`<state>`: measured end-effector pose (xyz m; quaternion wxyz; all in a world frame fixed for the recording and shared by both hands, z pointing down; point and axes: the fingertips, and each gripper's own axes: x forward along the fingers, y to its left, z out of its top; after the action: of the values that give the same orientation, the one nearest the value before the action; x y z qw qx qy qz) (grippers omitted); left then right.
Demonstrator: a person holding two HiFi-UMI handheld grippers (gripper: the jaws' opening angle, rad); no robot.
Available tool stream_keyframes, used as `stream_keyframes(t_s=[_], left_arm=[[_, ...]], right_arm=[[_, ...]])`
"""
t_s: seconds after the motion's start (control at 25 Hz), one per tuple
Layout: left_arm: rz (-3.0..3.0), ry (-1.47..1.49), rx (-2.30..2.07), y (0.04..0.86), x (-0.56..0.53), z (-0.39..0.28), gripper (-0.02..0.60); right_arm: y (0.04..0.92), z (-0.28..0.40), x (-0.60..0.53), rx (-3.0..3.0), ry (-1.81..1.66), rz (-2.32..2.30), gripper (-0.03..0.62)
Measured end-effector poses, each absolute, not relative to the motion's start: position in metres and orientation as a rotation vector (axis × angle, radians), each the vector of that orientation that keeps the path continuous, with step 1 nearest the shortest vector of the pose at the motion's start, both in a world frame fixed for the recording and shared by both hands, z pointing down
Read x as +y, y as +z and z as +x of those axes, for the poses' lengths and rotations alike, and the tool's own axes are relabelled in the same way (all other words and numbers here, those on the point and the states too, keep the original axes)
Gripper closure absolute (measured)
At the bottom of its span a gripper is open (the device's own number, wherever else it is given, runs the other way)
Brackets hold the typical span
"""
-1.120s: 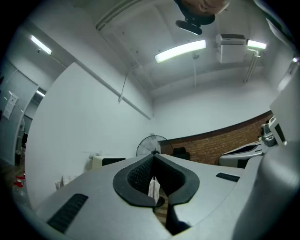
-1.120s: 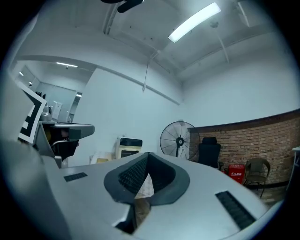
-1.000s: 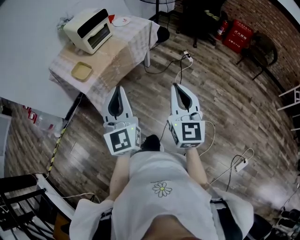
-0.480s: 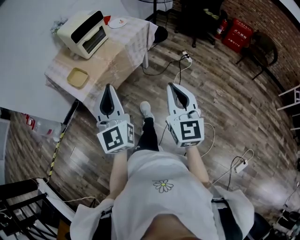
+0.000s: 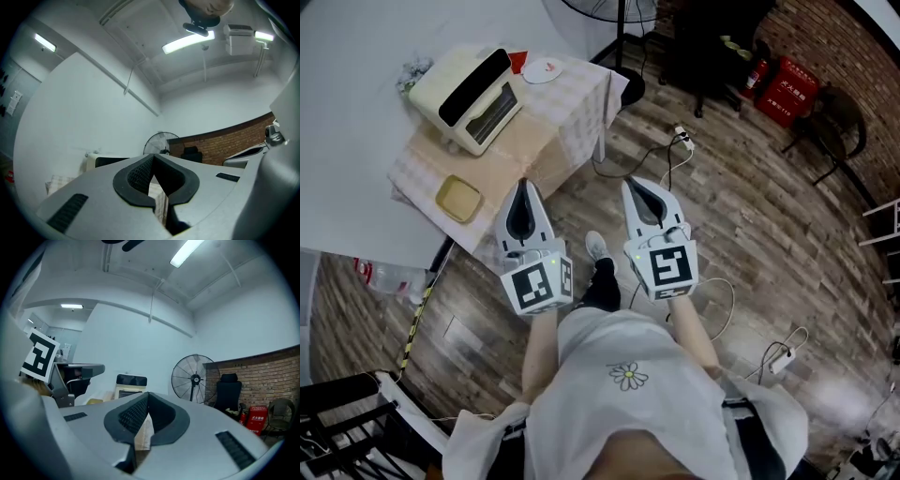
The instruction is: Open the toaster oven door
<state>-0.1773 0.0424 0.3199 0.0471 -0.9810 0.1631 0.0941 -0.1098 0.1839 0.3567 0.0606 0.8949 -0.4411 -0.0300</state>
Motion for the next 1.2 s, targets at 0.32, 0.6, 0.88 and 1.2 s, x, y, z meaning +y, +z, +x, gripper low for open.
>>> stream_keyframes(t_s=[0.32,0.6,0.88,1.2], left_arm=[[-3.007,0.236,0.552,0.317,-0.043,-0.073,0.563],[-3.029,0.209,0.726,0.329,-0.135,-0.004,0.563],[-2.984,0.157,0.908,0.340,-0.197,0.024,0.563],[-2.871,0.150,1.142,0.330,-0.212,0.014,0.563]], right_arm=[[0.341,-0.001,0.080,-1.441,-0.072,2.620,0.586],[0.327,0.085,-0.023,-1.589,-0.134,2.525,0.586],[0.332,0.126,-0.101,-1.744,-0.072,2.462,0.586],[0.319,0.126,-0.148,-1.972,-0.143,2.336,0.586]])
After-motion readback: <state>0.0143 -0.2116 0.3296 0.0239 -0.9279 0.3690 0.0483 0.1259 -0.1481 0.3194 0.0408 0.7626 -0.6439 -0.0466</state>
